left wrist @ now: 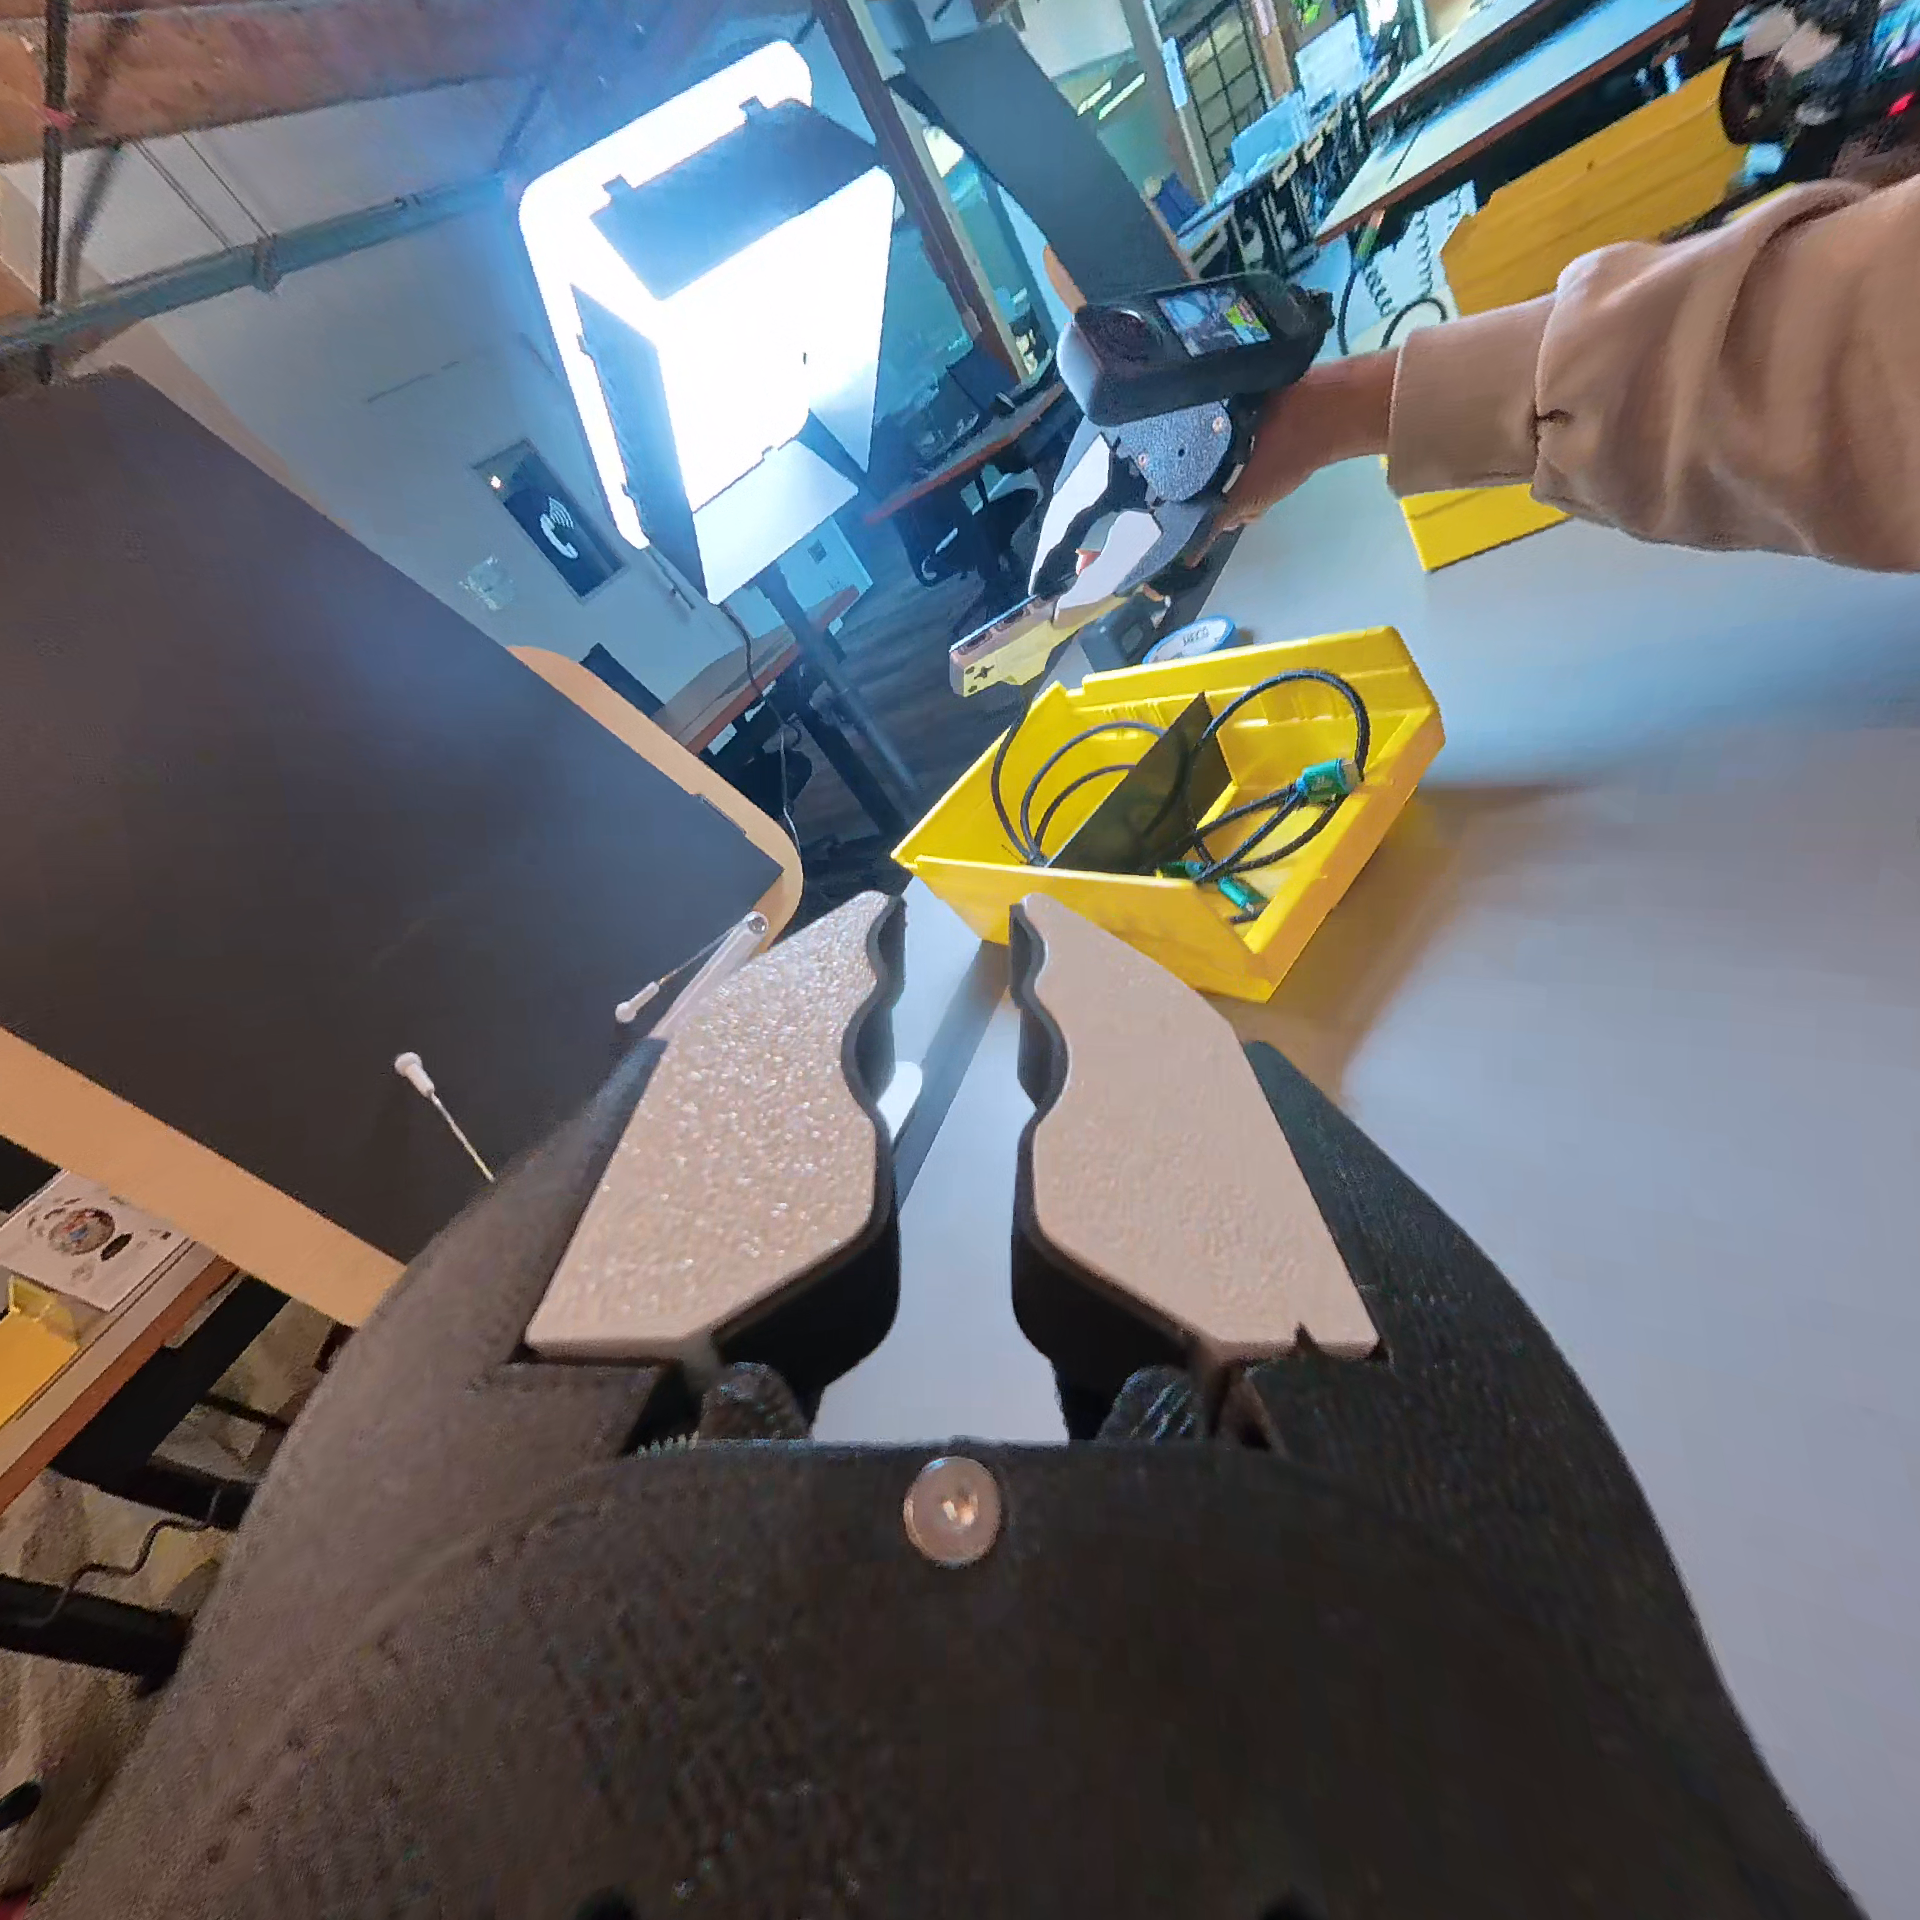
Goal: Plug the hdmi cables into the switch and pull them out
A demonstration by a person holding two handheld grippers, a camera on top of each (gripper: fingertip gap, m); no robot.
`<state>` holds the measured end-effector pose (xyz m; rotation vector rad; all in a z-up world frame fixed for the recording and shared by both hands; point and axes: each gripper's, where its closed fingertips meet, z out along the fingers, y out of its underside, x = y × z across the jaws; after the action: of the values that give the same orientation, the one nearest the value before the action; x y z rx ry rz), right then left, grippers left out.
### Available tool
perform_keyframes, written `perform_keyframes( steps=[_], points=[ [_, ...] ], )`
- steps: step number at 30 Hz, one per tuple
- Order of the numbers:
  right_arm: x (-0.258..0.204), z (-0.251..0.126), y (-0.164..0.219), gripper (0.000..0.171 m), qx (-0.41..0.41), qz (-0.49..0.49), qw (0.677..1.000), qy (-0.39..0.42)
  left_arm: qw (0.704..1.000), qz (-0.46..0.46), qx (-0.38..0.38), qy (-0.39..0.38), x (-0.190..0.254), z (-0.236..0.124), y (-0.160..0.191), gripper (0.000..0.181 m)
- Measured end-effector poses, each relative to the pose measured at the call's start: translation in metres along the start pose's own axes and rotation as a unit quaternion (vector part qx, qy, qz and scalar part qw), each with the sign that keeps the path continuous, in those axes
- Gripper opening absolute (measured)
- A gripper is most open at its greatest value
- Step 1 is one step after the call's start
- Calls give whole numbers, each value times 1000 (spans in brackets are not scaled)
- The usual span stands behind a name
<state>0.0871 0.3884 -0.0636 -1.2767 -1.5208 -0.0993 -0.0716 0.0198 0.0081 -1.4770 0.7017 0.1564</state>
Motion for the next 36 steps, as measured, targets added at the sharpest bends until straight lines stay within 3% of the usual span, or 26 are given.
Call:
perform_keyframes(
  steps=[7, 13, 18, 22, 28, 31, 36],
  points=[
    [-31, 40, 16, 20, -70, -18, 995, -62, 997, 10, -71, 12, 5, 1, 36, 18],
    [-71, 63, 40, 27, -135, -78, 983, -97, 982, 6, -186, 23, 13, -16, 99, 24],
    [-83, 62, 28, 27, -107, -69, 986, -105, 964, -17, -264, 7, 9, -43, 148, 31],
    [-92, 51, 21, 28, -83, -16, 986, -146, 946, -45, -321, 6, 10, -63, 180, 44],
    [-92, 7, -17, 32, 39, 75, 981, -174, 914, -63, -400, 7, 17, -89, 225, 57],
    [-105, -21, -21, 34, 59, 68, 976, -199, 897, -59, -437, 9, 19, -102, 243, 58],
    [-154, -63, -1, 39, 12, -9, 959, -283, 860, -24, -509, 18, 21, -122, 274, 52]
  ],
)
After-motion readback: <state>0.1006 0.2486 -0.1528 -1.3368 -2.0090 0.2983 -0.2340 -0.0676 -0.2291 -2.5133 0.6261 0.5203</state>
